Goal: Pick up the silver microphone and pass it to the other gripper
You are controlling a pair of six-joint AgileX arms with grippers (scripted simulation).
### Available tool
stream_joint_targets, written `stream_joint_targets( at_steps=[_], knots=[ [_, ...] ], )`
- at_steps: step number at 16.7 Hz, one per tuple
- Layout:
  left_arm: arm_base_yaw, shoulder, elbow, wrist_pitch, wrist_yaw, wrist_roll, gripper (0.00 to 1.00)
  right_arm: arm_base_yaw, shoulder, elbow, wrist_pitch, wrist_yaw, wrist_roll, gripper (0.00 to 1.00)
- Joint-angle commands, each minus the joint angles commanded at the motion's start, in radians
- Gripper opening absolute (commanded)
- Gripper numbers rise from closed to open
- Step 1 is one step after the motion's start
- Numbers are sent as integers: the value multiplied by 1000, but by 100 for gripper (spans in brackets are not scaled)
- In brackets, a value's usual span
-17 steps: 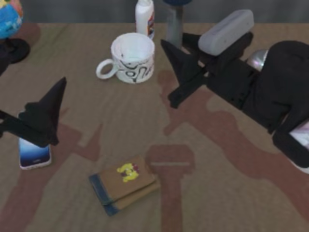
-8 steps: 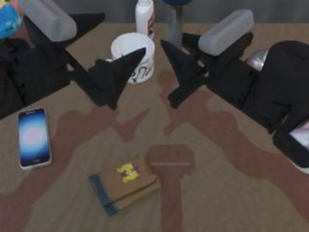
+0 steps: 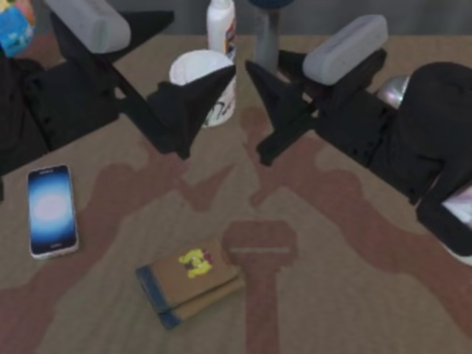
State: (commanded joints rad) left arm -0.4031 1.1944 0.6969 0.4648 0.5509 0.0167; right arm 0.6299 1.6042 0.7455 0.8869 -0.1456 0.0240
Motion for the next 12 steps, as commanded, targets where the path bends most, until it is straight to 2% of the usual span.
stream_joint_targets(
  at_steps=[8, 12],
  knots=[
    [-140, 328, 241, 84, -132, -3, 100, 0, 0, 0, 0, 0, 0, 0],
    [-160, 361, 271, 93, -151, -4, 100, 0, 0, 0, 0, 0, 0, 0]
  ],
)
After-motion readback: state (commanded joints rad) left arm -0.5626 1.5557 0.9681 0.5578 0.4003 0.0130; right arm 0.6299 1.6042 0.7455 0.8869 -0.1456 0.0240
